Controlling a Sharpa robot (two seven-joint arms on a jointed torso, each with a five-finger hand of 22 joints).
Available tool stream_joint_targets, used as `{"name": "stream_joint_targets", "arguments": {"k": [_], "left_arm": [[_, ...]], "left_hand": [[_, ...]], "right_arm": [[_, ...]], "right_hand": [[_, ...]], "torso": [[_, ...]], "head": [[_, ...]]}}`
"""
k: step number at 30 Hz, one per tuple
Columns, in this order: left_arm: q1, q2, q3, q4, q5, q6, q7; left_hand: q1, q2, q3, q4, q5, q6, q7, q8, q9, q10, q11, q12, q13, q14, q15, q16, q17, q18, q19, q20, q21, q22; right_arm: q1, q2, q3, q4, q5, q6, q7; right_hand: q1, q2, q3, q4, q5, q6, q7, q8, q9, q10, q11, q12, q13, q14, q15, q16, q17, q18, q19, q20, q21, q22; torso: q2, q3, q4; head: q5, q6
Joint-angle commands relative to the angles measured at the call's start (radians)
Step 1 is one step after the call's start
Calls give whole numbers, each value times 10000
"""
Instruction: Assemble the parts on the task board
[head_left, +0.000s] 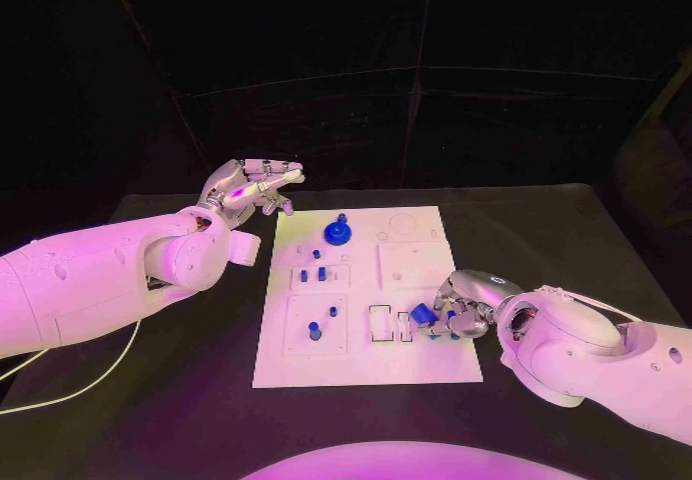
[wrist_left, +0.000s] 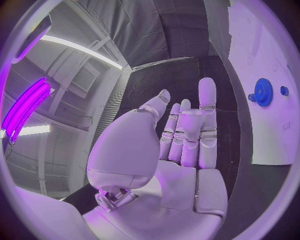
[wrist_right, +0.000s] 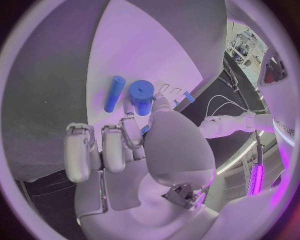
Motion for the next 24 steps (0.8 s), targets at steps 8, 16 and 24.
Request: {"name": "stream_joint_targets", "arguments": {"k": [8, 16, 24], "left_arm": [[16, -8, 7, 17, 19, 102, 67], [14, -18, 6, 11, 19, 116, 68], [11, -14, 6, 15, 19, 132, 73]], "left_hand": [[56, 79, -46, -7, 40, -63, -23, 46, 9, -31, -1, 60, -10, -63, -3, -24, 3, 139, 25, 53, -53, -12], [56, 79, -46, -7, 40, -63, -23, 46, 9, -31, -1, 60, -10, -63, -3, -24, 3, 139, 25, 53, -53, -12], [56, 79, -46, -7, 40, -63, -23, 46, 9, -31, -1, 60, -10, -63, -3, -24, 3, 139, 25, 53, -53, -12]], "right_arm": [[-134, 52, -54, 23, -535, -351, -97], [-146, -205, -50, 516, -540, -1965, 267], [-144, -127, -44, 811, -63, -2230, 436]], "right_hand": [[420, 538, -1, -65, 498, 483, -162, 256, 200, 267, -145, 258, 318, 607, -180, 58, 102, -115, 565, -110, 66, 1944], [631, 755, -46, -33, 986, 811, -334, 383, 415, 516, -302, 531, 646, 624, -311, 96, 193, -144, 646, -236, 128, 2052], [575, 863, -94, 10, 1123, 873, -369, 365, 477, 587, -335, 583, 724, 631, -346, 110, 225, -153, 674, -275, 149, 2088]], "torso": [[-7, 4, -8], [-8, -1, -28], [0, -11, 14]], "head": [[12, -4], [23, 17], [0, 40]]}}
